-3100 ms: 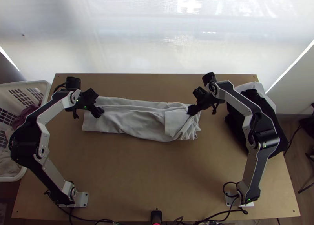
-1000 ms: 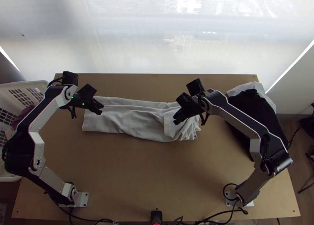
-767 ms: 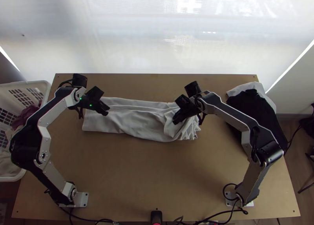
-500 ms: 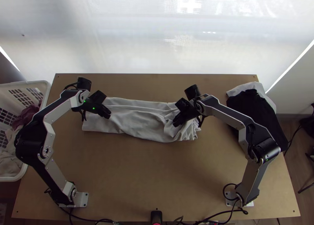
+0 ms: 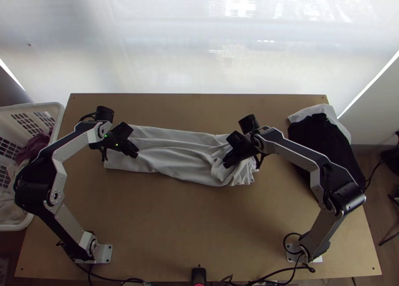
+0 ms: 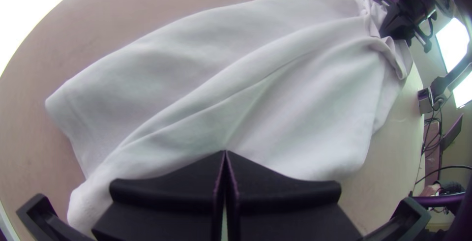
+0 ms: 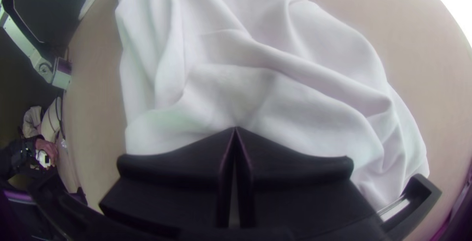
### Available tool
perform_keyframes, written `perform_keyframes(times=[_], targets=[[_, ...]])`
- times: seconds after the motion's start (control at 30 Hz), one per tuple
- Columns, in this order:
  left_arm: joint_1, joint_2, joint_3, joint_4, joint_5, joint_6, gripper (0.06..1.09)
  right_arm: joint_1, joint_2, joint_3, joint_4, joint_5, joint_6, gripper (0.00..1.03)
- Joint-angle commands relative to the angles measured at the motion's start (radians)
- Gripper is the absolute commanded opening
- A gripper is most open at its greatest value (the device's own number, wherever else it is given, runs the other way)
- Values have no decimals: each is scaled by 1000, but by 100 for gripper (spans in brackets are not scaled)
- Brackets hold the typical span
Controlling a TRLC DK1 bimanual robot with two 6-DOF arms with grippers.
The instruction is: Fold the t-shirt
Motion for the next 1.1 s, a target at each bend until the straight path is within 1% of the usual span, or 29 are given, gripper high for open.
perform_keyframes(times=[0.0, 0.13, 0.27, 0.5, 0.67, 0.87, 1.07], targets=[[-7, -49, -75, -4, -13, 14, 11, 3, -45, -64, -12, 4, 3, 2], [-30, -115, -139, -10, -13, 29, 11, 2, -63, -81, -17, 4, 9, 2], [-48, -196, -187, -61, -13, 46, 11, 8, -116, -112, -26, 4, 20, 2], [-57, -296, -297, -99, -13, 129, 11, 49, -260, -234, -78, 4, 20, 2], [-61, -343, -366, -109, -13, 178, 11, 63, -347, -331, -84, 4, 18, 2], [-94, -397, -416, -149, -13, 188, 11, 91, -398, -378, -89, 4, 26, 2], [-126, -432, -445, -153, -13, 190, 11, 97, -432, -405, -93, 6, 23, 2]])
